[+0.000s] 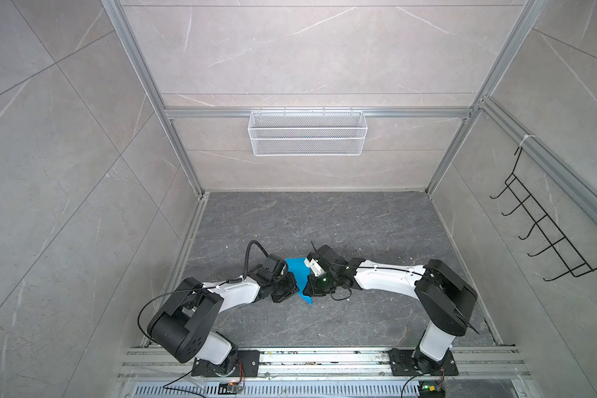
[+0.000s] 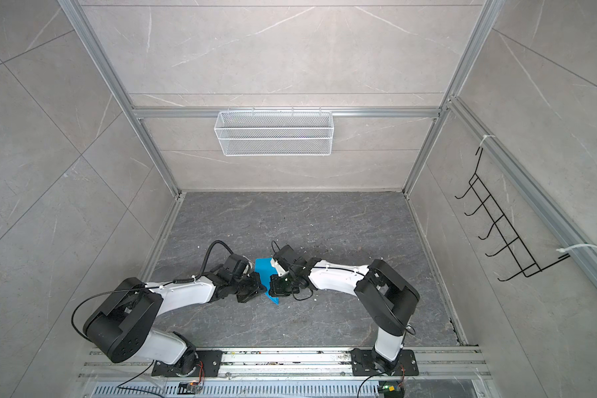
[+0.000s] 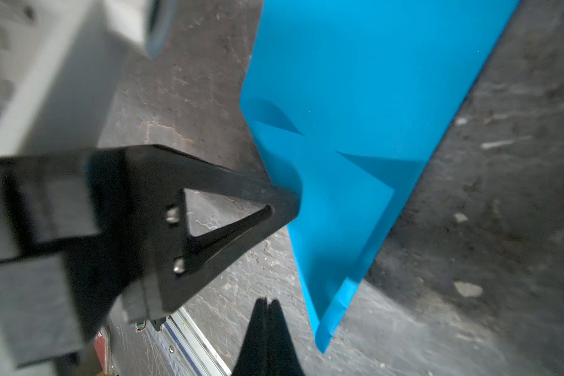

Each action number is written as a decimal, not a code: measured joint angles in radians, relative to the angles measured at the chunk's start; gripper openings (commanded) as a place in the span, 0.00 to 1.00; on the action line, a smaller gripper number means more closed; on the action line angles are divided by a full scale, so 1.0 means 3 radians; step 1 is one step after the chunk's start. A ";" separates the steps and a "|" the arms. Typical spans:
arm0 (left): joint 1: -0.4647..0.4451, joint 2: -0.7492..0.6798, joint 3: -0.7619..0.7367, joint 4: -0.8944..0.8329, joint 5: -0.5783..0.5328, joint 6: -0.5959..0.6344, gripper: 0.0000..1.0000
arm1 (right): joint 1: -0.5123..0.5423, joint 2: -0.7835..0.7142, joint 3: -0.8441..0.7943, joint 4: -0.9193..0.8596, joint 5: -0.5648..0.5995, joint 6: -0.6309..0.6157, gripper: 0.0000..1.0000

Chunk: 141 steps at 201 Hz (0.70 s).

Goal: Fold a paper plane with a square sheet of paper (pick it up from the middle)

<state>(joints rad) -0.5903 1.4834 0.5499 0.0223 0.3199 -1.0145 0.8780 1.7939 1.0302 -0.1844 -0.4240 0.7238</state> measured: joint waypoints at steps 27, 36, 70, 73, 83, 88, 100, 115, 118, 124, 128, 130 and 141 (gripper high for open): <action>0.0000 0.0005 0.0009 -0.0011 0.0000 -0.0001 0.00 | 0.0004 0.0135 0.0028 0.0003 -0.0008 0.0080 0.00; 0.0000 0.0005 0.0009 -0.0011 0.0000 0.0000 0.00 | 0.0006 0.0158 0.0046 0.0006 -0.0011 0.0095 0.00; 0.0000 0.0005 0.0010 -0.0014 0.0000 0.0000 0.00 | 0.0017 0.0206 0.0122 0.0005 -0.0025 0.0136 0.00; 0.0000 0.0005 0.0010 -0.0014 0.0000 0.0000 0.00 | 0.0017 0.0214 0.0131 0.0006 -0.0024 0.0139 0.00; 0.0000 0.0006 0.0011 -0.0015 0.0000 -0.0001 0.00 | 0.0018 0.0245 0.0159 0.0005 -0.0024 0.0145 0.00; 0.0000 0.0006 0.0011 -0.0017 0.0000 0.0000 0.00 | 0.0018 0.0267 0.0174 0.0004 -0.0023 0.0144 0.00; 0.0000 0.0006 0.0011 -0.0018 0.0000 0.0000 0.00 | 0.0018 0.0310 0.0201 -0.0005 -0.0022 0.0144 0.00; 0.0000 0.0006 0.0011 -0.0018 0.0000 0.0000 0.00 | 0.0018 0.0340 0.0225 -0.0037 -0.0001 0.0144 0.00; 0.0000 0.0006 0.0011 -0.0018 0.0000 -0.0001 0.00 | 0.0018 0.0342 0.0226 -0.0045 0.0003 0.0144 0.00; 0.0000 0.0006 0.0011 -0.0019 0.0000 -0.0001 0.00 | 0.0018 0.0342 0.0229 -0.0053 0.0010 0.0144 0.00; 0.0000 0.0006 0.0011 -0.0019 0.0000 0.0000 0.00 | 0.0018 0.0342 0.0231 -0.0064 0.0018 0.0144 0.00; 0.0000 0.0006 0.0013 -0.0019 0.0000 0.0000 0.00 | 0.0018 0.0342 0.0231 -0.0069 0.0018 0.0144 0.00; 0.0000 0.0006 0.0013 -0.0019 0.0000 0.0000 0.00 | 0.0018 0.0342 0.0234 -0.0086 0.0029 0.0144 0.00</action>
<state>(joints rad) -0.5903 1.4853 0.5537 0.0166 0.3199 -1.0145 0.8833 1.8965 1.1004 -0.2104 -0.4152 0.7670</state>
